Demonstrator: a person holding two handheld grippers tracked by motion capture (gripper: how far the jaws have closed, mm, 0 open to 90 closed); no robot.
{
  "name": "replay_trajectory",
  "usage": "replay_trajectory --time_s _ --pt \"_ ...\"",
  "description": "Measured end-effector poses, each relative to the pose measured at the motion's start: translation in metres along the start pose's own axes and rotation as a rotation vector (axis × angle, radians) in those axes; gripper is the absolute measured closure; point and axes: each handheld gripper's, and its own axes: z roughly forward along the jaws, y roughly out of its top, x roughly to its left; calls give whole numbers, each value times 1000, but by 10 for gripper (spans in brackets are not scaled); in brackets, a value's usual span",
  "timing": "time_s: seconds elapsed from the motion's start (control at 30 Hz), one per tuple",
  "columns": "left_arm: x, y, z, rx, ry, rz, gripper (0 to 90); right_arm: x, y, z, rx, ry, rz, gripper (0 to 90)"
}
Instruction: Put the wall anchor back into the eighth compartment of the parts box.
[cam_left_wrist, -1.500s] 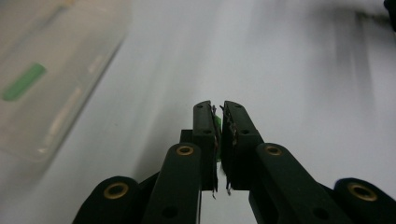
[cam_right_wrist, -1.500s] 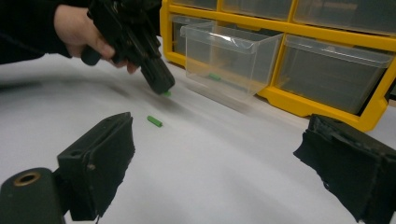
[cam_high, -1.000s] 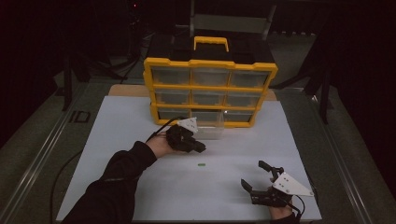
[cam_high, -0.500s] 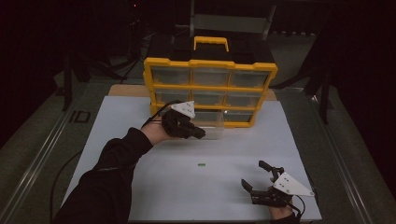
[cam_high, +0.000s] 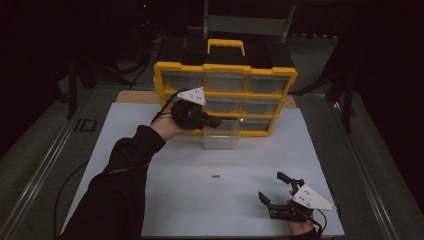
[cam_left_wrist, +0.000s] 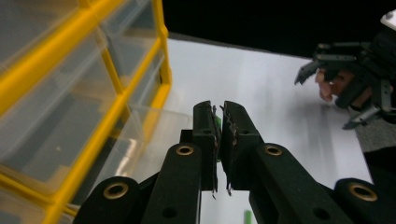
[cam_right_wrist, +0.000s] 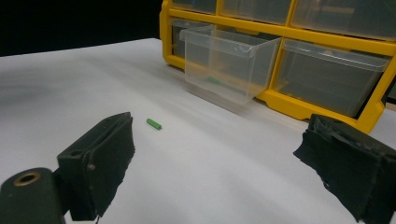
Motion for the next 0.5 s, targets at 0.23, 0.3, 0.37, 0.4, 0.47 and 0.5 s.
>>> replay_trajectory --time_s 0.23,0.3,0.37,0.4,0.47,0.5 --pt "10 1 -1 -51 44 -55 846 0 0 0 -1 1 -2 88" --pt "12 0 0 -61 73 -74 846 0 0 0 -2 1 -1 88" --pt "14 -4 3 -67 90 -78 845 0 0 0 -2 2 -1 88" --pt "15 -6 4 -72 96 -87 845 0 0 0 -1 1 -2 88" --pt "17 -9 6 -76 106 -112 845 0 0 0 -2 2 -3 89" --pt "18 -10 7 -78 109 -124 844 0 0 0 -1 2 -3 88"
